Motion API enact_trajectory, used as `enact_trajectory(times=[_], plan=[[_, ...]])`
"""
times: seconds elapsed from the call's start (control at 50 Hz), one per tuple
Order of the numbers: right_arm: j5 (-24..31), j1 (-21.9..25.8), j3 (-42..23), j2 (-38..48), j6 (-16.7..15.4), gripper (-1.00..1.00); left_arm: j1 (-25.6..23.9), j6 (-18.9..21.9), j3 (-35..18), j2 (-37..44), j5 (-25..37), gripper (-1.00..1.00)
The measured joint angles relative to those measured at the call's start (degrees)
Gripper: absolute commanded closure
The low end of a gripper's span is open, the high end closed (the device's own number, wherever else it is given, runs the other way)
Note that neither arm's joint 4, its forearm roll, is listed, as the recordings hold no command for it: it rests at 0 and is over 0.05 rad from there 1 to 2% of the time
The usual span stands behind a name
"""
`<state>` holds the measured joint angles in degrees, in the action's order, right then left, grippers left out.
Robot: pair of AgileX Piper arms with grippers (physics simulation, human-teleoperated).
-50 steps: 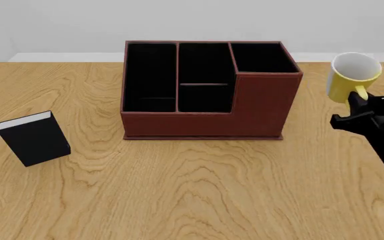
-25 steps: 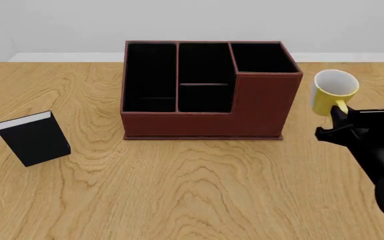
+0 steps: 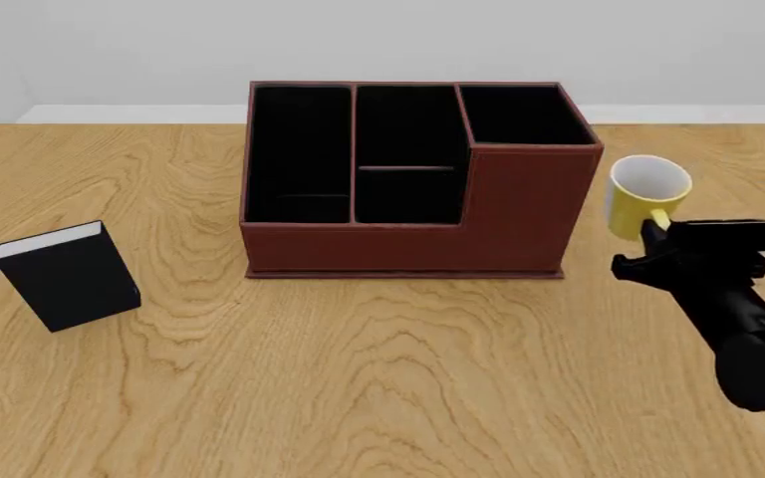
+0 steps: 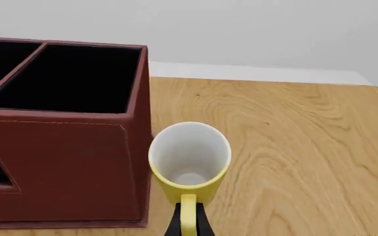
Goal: Pick up the yellow and white mug and place it to the right of the caddy.
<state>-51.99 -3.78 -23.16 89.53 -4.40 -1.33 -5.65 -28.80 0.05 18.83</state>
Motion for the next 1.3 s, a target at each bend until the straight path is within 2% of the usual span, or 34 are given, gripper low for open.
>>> enact_trajectory(times=[0.84, 1.3], plan=[[-1.9, -1.6, -8.3, 14.8, -0.7, 1.00, -0.3, 0.8, 1.8, 0.0, -1.0, -1.00], [-3.7, -2.3, -10.0, 21.1, -1.3, 1.00, -0.6, 1.0, 1.8, 0.0, -1.0, -1.00]])
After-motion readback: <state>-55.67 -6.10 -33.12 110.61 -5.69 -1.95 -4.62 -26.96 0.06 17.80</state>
